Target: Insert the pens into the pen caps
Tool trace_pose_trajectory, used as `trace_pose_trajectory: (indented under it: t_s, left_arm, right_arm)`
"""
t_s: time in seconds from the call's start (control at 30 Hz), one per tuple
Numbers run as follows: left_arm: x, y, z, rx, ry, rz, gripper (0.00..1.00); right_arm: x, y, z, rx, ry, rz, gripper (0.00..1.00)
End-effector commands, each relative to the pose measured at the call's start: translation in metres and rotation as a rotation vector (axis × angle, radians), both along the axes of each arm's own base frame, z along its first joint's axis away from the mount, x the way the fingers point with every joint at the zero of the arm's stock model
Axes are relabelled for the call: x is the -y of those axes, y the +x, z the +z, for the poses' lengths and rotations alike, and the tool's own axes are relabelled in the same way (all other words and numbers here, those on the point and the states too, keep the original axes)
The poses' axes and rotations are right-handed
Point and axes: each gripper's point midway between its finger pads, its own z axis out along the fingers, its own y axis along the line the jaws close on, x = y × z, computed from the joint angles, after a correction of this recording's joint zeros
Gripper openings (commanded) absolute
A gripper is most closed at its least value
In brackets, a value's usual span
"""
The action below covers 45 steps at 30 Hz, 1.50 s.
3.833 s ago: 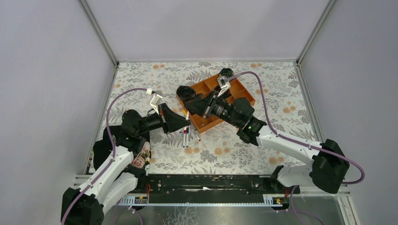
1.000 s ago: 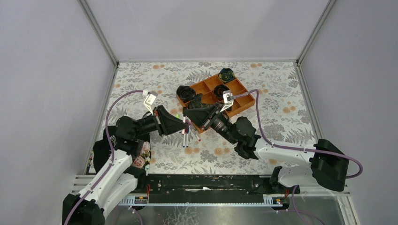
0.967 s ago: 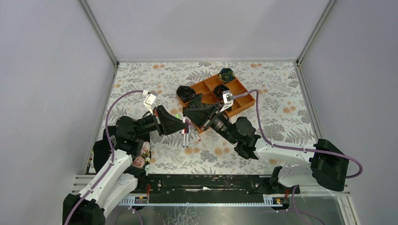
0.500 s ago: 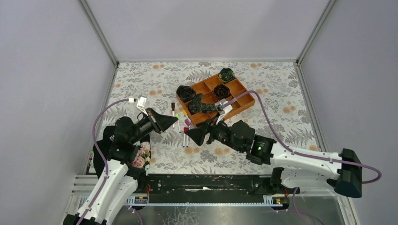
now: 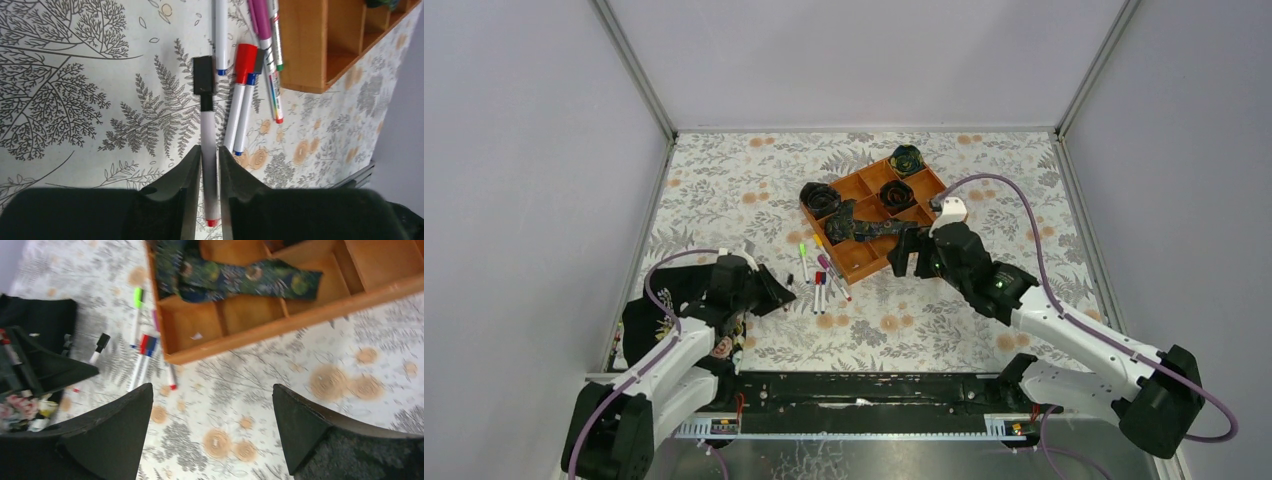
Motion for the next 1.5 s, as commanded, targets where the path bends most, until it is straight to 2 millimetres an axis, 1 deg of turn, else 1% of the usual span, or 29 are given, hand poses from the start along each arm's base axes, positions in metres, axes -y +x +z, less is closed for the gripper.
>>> trace_pose_trajectory:
  t_s: [0.0,0.17,0.3,0.37,0.4,0.43,0.5,0.53,0.6,0.67,0.77,0.8,0.83,0.9,0.97,1.0,1.07,1.17,1.2,1.23,1.37,1.47]
  left_arm:
    - [0.005,0.02,0.007,0.084,0.021,-0.012,0.21]
    - [0.008,0.038,0.013,0.12,0.043,-0.023,0.37]
    - [0.01,0.055,0.028,0.202,0.046,-0.019,0.56]
    - [0.003,0.068,0.037,0.254,0.083,0.015,0.66]
    - [-0.004,0.075,0.039,0.273,0.11,0.047,0.72]
    - [-0.012,0.084,0.044,0.298,0.127,0.081,0.74]
    - [-0.035,0.102,0.053,0.33,0.14,0.178,0.78]
    - [-0.05,0.112,0.059,0.353,0.137,0.236,0.78]
    - [-0.089,0.127,0.07,0.392,0.15,0.384,0.8]
    - [-0.125,0.133,0.08,0.434,0.209,0.52,0.81]
    - [-0.167,0.13,0.093,0.519,0.338,0.697,0.88]
    - [-0.176,0.126,0.095,0.547,0.376,0.734,0.92]
    - [-0.185,0.123,0.095,0.571,0.411,0.766,0.94]
    - [-0.194,0.117,0.095,0.615,0.477,0.785,0.94]
    - [-0.199,0.113,0.091,0.647,0.52,0.791,0.96]
    - [-0.2,0.112,0.088,0.66,0.532,0.788,0.98]
    - [-0.198,0.115,0.076,0.649,0.561,0.751,0.99]
    - [-0.2,0.121,0.061,0.612,0.595,0.734,0.99]
    - [-0.202,0.124,0.06,0.612,0.603,0.739,1.0]
    - [-0.202,0.126,0.059,0.611,0.609,0.739,1.0]
    - [-0.205,0.136,0.059,0.619,0.632,0.737,1.0]
    - [-0.205,0.139,0.061,0.632,0.636,0.735,1.0]
  right_arm:
    - [0.025,0.001,-0.033,-0.107,-0.049,-0.033,0.93]
    - [0.053,0.014,-0.051,-0.143,-0.052,-0.1,0.93]
    - [0.078,0.027,-0.056,-0.129,-0.063,-0.164,0.94]
    - [0.093,0.035,-0.057,-0.11,-0.071,-0.202,0.94]
    - [0.105,0.041,-0.058,-0.103,-0.078,-0.232,0.94]
    - [0.116,0.046,-0.059,-0.098,-0.084,-0.26,0.95]
    - [0.139,0.056,-0.061,-0.086,-0.098,-0.322,0.95]
    - [0.151,0.06,-0.061,-0.076,-0.1,-0.354,0.95]
    - [0.177,0.068,-0.063,-0.057,-0.107,-0.431,0.95]
    - [0.203,0.074,-0.063,-0.02,-0.128,-0.527,0.96]
    - [0.235,0.076,-0.064,0.046,-0.195,-0.649,0.96]
    - [0.244,0.075,-0.064,0.07,-0.221,-0.686,0.96]
    - [0.252,0.074,-0.063,0.092,-0.245,-0.721,0.96]
    - [0.269,0.069,-0.064,0.129,-0.285,-0.8,0.97]
    - [0.278,0.065,-0.07,0.161,-0.305,-0.852,0.98]
    - [0.282,0.062,-0.079,0.163,-0.317,-0.865,0.98]
    - [0.283,0.062,-0.089,0.19,-0.327,-0.863,0.98]
    - [0.287,0.062,-0.096,0.28,-0.345,-0.862,0.98]
    - [0.288,0.063,-0.099,0.294,-0.355,-0.864,0.98]
    - [0.291,0.065,-0.096,0.321,-0.366,-0.873,0.98]
    - [0.287,0.08,-0.087,0.375,-0.381,-0.84,0.98]
    - [0.285,0.082,-0.09,0.363,-0.392,-0.822,0.98]
